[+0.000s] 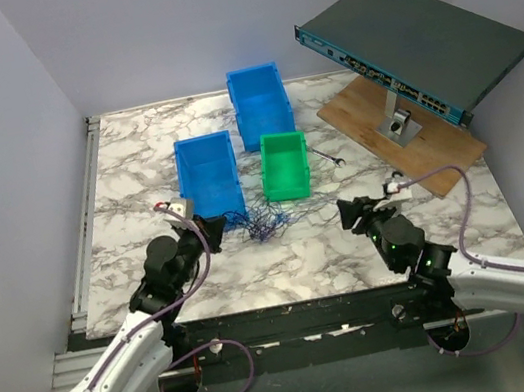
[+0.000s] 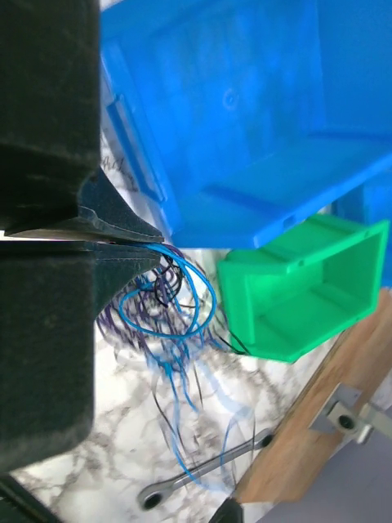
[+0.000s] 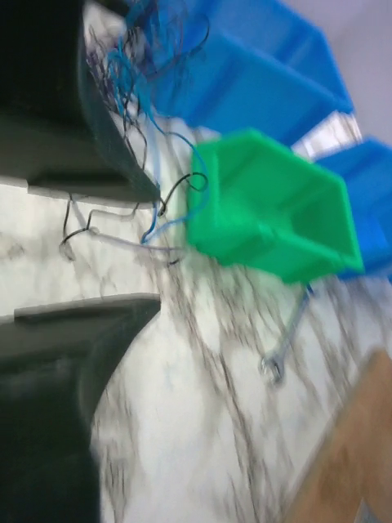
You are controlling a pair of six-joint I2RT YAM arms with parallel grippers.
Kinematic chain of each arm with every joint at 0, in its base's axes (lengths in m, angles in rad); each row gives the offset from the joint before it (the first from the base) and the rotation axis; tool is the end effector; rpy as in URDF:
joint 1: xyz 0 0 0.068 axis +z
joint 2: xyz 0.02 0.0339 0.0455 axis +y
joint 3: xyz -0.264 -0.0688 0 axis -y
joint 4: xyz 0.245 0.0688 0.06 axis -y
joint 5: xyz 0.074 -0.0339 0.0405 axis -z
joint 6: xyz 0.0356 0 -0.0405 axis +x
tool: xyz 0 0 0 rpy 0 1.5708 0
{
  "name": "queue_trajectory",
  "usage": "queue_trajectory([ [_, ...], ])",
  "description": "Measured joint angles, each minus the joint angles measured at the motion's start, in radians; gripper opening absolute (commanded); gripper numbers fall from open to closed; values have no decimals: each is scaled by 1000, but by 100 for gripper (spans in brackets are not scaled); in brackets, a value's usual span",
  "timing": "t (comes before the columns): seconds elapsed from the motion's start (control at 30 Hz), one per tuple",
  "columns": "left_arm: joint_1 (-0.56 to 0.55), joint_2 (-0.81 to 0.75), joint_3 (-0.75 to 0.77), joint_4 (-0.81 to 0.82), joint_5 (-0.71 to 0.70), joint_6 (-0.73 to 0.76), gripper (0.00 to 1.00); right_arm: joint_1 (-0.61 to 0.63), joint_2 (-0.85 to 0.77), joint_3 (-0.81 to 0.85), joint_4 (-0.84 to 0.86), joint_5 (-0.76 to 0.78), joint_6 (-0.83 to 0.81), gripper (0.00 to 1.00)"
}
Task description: Untangle the cables
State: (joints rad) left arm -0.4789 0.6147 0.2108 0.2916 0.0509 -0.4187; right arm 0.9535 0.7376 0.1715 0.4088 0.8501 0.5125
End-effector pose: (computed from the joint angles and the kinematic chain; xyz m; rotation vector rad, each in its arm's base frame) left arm 0.1430 -0.0763 0.2124 0.0916 1.7319 -0.7120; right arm 0.1143 0.1149 0.1950 0.2494 1.6692 0.3699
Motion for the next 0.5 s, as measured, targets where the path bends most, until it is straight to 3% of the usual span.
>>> queue_trajectory([
  [0.07, 0, 35, 1, 16, 50, 6, 0, 0, 2, -21, 60, -135, -65, 82],
  [0.23, 1, 111, 2, 55, 169, 12, 0, 0, 72, -32, 166, -399, -167, 94],
  [0.5, 1, 114, 3, 97, 257, 19, 0, 0, 389, 88, 213, -662, -235, 95],
])
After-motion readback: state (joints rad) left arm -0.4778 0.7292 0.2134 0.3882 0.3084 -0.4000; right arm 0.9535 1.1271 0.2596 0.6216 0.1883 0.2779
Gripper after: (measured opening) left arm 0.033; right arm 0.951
